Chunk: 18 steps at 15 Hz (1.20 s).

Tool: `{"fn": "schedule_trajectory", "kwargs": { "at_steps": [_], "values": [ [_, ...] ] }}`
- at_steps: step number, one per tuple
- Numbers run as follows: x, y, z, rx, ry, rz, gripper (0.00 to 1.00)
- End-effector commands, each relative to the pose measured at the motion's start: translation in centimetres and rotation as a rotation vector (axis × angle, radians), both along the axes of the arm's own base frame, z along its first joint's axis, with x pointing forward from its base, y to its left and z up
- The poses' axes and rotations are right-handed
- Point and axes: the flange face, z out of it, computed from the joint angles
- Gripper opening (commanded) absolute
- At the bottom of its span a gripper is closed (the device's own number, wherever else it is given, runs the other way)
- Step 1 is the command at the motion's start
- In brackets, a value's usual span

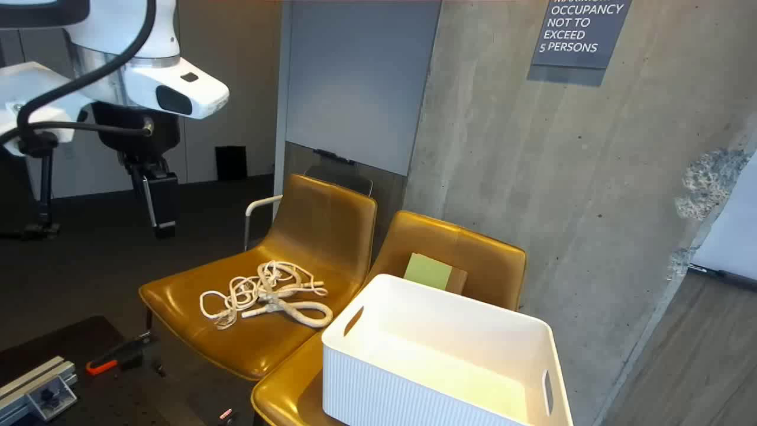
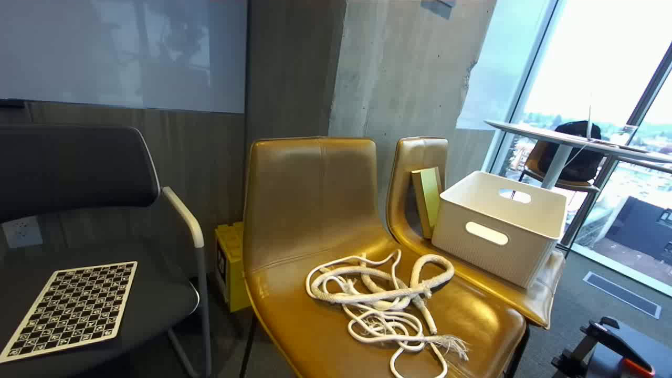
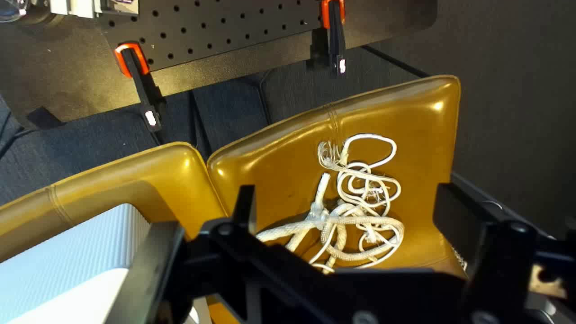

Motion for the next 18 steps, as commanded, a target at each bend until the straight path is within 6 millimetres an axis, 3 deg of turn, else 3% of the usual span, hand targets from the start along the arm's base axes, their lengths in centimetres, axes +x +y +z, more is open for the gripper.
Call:
{"fn": "schedule_trajectory", "kwargs": {
  "at_steps": [1, 14, 18],
  "values": [
    [0.0, 0.0, 0.1, 0.0, 0.001, 0.0, 1.0],
    [0.0, 0.0, 0.1, 0.0, 0.001, 0.0, 1.0],
    [1.3, 1.7, -0.7, -0.039, -0.017, 0.065, 1.0]
  ]
}}
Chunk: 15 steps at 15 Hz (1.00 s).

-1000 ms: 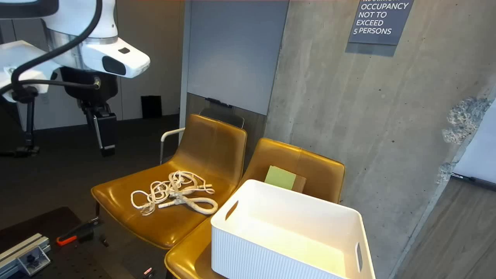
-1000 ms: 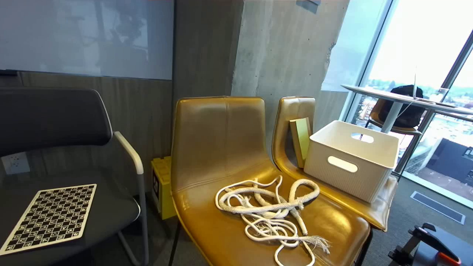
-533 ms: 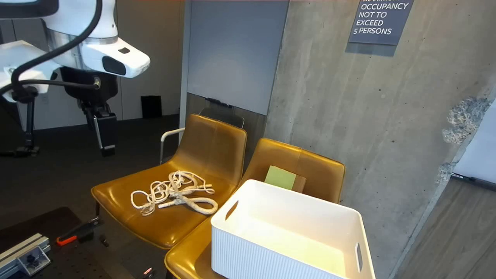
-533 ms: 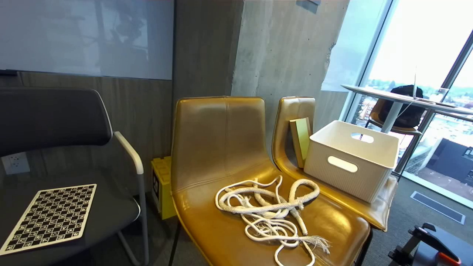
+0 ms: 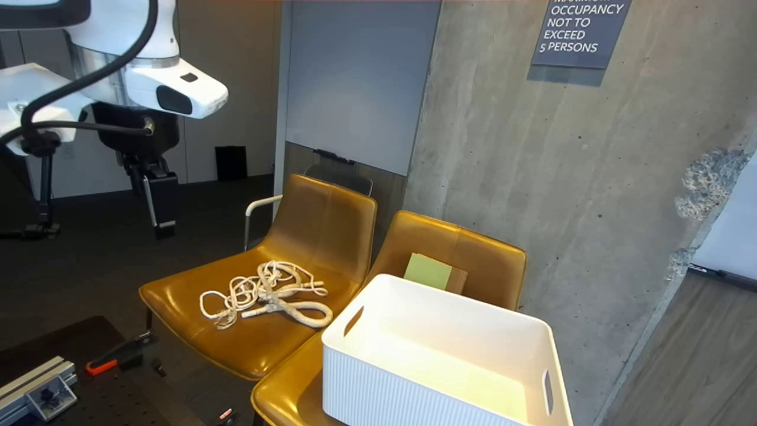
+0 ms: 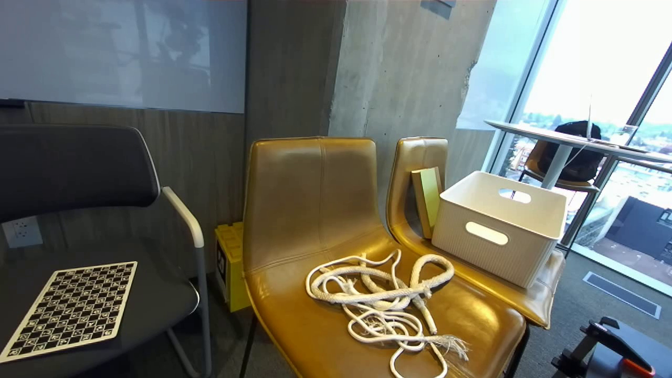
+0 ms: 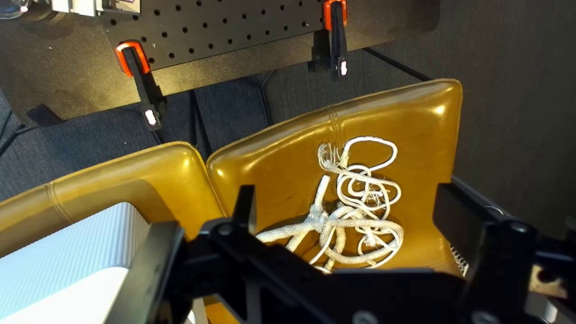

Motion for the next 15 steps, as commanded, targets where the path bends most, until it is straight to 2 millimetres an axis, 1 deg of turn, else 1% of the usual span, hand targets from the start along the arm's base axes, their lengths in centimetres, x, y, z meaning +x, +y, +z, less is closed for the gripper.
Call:
{"fn": "schedule_trajectory", "kwargs": {
  "at_steps": [1, 3, 4, 8, 9, 11, 13, 15],
  "values": [
    [1.5, 1.9, -0.7, -0.048, -0.032, 0.073, 1.0],
    [2.6, 3.6, -1.4, -0.096, -0.062, 0.127, 1.0],
    [3.3, 4.9, -1.5, -0.129, -0.079, 0.163, 1.0],
    [7.3, 10.0, -2.4, -0.245, -0.13, 0.294, 1.0],
    [8.8, 11.5, -2.6, -0.28, -0.145, 0.328, 1.0],
    [11.2, 13.8, -2.3, -0.333, -0.157, 0.383, 1.0],
    [14.2, 16.2, -1.9, -0.39, -0.156, 0.443, 1.0],
    [16.8, 18.1, -2.4, -0.432, -0.151, 0.493, 1.0]
  ]
}}
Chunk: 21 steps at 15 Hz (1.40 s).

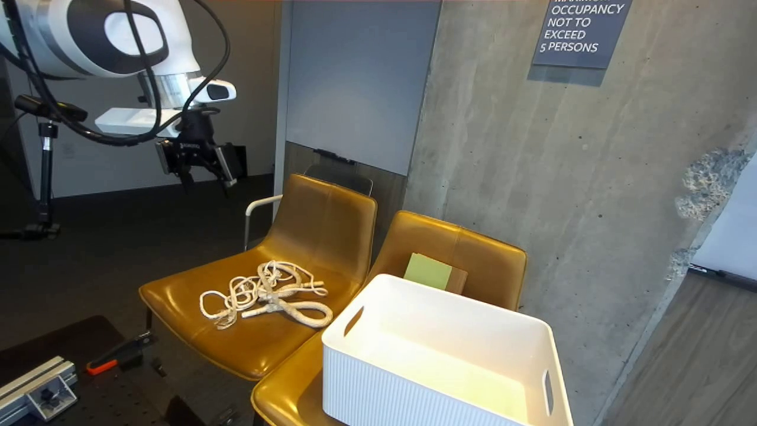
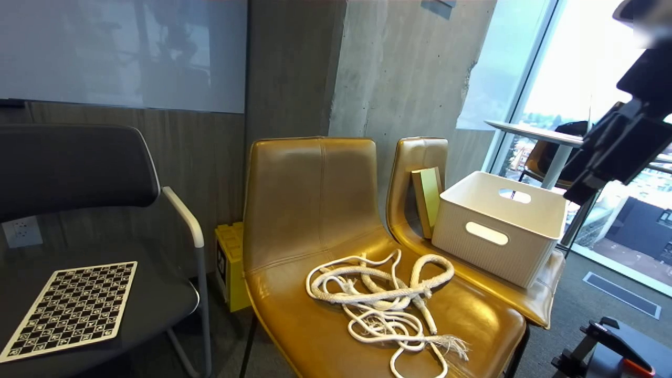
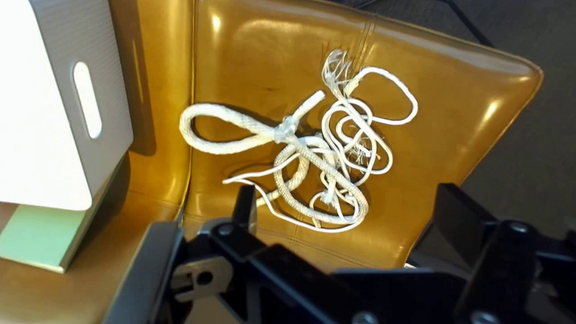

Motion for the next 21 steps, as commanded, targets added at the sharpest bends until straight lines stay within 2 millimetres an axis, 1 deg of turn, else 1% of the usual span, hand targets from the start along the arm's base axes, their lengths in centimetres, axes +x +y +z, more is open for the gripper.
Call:
{"fn": "schedule_trajectory", "kwargs": {
  "at_steps": [1, 2, 4, 6, 8, 12, 14, 16, 18, 19, 21],
  "values": [
    [5.8, 3.6, -0.8, -0.09, 0.006, 0.083, 1.0],
    [7.0, 4.3, -1.3, -0.12, 0.009, 0.114, 1.0],
    [9.4, 4.9, -2.9, -0.189, 0.023, 0.179, 1.0],
    [11.8, 5.2, -5.7, -0.261, 0.034, 0.24, 1.0],
    [13.7, 6.0, -8.3, -0.317, 0.046, 0.299, 1.0],
    [16.4, 8.4, -13.3, -0.361, 0.084, 0.375, 1.0],
    [17.1, 9.8, -16.0, -0.374, 0.101, 0.403, 1.0],
    [18.0, 10.6, -18.3, -0.388, 0.122, 0.423, 1.0],
    [19.6, 11.0, -20.3, -0.392, 0.143, 0.422, 1.0],
    [20.5, 11.0, -20.9, -0.393, 0.151, 0.416, 1.0],
    [22.5, 10.9, -21.1, -0.386, 0.161, 0.397, 1.0]
  ]
}}
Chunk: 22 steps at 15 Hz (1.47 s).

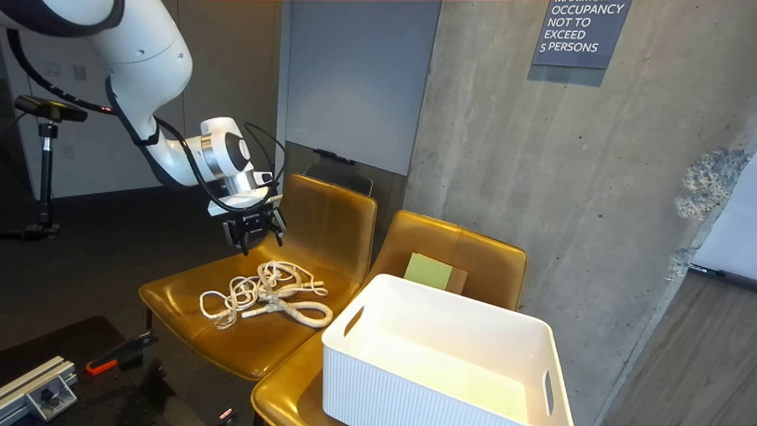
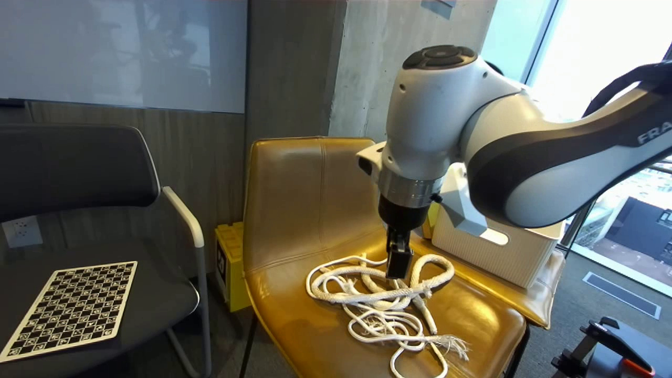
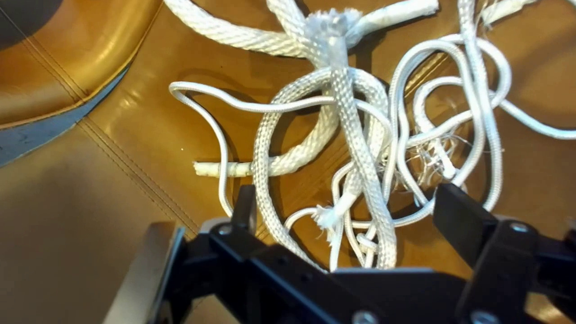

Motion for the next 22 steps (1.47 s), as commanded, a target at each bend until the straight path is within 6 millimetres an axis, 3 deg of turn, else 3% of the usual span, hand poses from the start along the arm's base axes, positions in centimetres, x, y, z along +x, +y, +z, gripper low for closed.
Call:
{"fn": "schedule_trajectory", "kwargs": {
  "at_steps": [1, 5, 9, 13, 15, 22],
  "values": [
    [4.4, -0.1, 0.1, -0.012, 0.017, -0.027, 1.0],
    [6.6, -1.6, -1.3, -0.017, 0.068, -0.107, 0.98],
    [5.8, -2.5, -4.4, -0.026, 0.122, -0.165, 0.98],
    [5.1, -2.1, -7.8, -0.035, 0.163, -0.155, 0.97],
    [4.9, -1.8, -8.7, -0.036, 0.177, -0.151, 0.9],
    [5.8, -1.3, -9.9, -0.03, 0.178, -0.16, 0.31]
  ]
}}
